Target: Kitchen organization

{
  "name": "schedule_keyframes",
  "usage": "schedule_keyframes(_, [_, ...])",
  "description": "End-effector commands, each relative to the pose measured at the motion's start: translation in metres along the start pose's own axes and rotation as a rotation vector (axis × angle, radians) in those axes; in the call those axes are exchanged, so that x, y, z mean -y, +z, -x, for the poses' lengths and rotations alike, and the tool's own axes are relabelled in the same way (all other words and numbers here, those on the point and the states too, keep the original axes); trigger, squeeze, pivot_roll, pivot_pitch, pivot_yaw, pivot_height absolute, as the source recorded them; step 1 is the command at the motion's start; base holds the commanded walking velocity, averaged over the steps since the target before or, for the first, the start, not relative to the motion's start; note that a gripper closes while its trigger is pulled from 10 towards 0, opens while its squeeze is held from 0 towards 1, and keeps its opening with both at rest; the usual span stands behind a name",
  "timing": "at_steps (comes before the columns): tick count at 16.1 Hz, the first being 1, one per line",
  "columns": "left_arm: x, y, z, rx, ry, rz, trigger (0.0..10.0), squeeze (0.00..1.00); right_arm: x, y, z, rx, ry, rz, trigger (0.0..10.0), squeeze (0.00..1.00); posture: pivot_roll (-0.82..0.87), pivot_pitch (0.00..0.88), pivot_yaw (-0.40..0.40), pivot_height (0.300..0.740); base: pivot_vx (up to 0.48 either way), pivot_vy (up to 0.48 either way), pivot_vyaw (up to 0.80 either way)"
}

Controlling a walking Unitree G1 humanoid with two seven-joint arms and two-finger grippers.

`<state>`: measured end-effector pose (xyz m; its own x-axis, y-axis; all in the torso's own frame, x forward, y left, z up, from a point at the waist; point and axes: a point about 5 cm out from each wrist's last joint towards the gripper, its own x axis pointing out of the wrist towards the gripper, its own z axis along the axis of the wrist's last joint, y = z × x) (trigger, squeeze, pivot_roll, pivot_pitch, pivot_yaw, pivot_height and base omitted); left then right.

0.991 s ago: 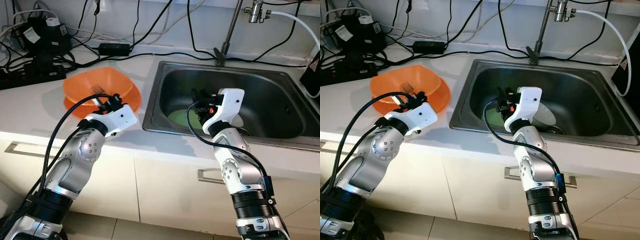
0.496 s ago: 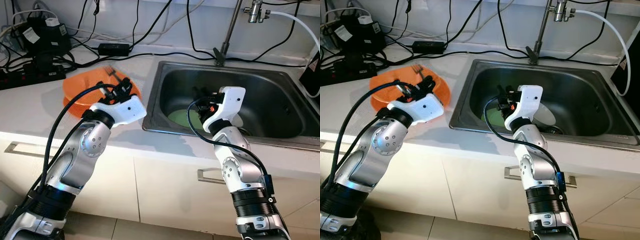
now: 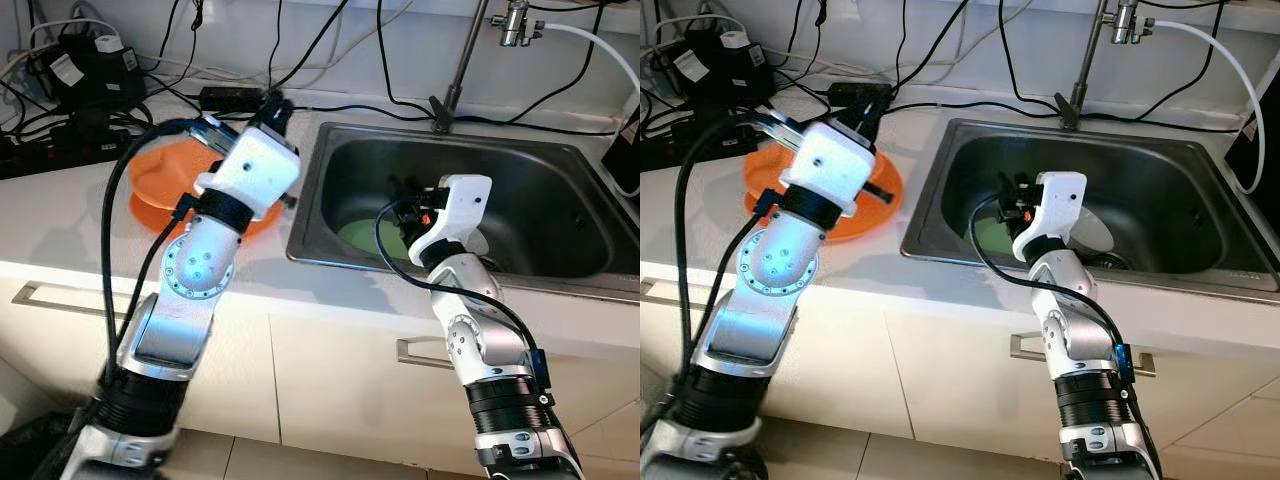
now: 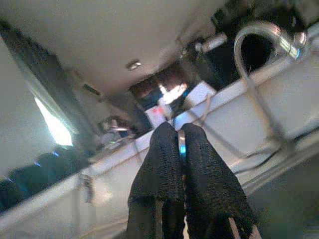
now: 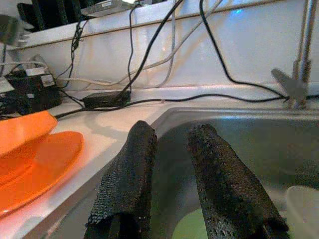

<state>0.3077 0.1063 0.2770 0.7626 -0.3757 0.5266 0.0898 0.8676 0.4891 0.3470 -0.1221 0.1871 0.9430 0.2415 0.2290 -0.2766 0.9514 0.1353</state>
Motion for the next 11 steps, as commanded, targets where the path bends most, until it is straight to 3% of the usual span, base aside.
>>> schedule_keyframes(1, [-0.003,0.008,-0.003,0.027,0.008,0.115,10.0,0.00,0.002,0.003,-0.002,0.009,-0.001,0.075,10.0,0.00,0.06,0.030,-0.022,0.740,0.000,0.000,0.00])
schedule_keyframes(2, [0.000,0.010,-0.004,0.029,0.000,0.183,10.0,0.00,0.003,0.003,-0.002,0.010,0.003,0.133,10.0,0.00,0.06,0.030,-0.022,0.740,0.000,0.000,0.00])
schedule_keyframes(3, [0.005,0.014,-0.005,0.038,-0.014,0.279,10.0,0.00,0.006,0.004,-0.002,0.016,0.004,0.249,10.0,0.00,0.06,0.030,-0.023,0.740,0.000,0.000,0.00])
schedule_keyframes(6, [0.006,0.019,-0.006,0.056,0.002,0.416,10.0,0.00,0.009,0.006,-0.003,0.029,0.009,0.429,10.0,0.00,0.06,0.032,-0.026,0.740,0.000,0.000,0.00])
schedule_keyframes(7, [0.005,0.021,-0.007,0.068,0.017,0.524,10.0,0.00,0.010,0.007,-0.002,0.050,0.012,0.622,10.0,0.00,0.06,0.034,-0.027,0.740,0.000,0.000,0.00])
schedule_keyframes(8, [0.005,0.022,-0.008,0.071,0.019,0.562,10.0,0.00,0.010,0.007,-0.002,0.061,0.012,0.681,10.0,0.00,0.06,0.034,-0.027,0.740,0.000,0.000,0.00])
schedule_keyframes(9, [0.007,0.020,-0.007,0.070,0.032,0.667,10.0,0.00,0.009,0.007,-0.001,0.089,0.010,0.798,10.0,0.00,0.06,0.035,-0.026,0.740,0.000,0.000,0.00])
schedule_keyframes(11, [0.009,0.023,-0.007,0.064,0.028,0.770,10.0,0.00,0.005,0.005,0.000,0.118,0.024,0.910,10.0,0.00,0.05,0.035,-0.024,0.740,0.000,0.000,0.00])
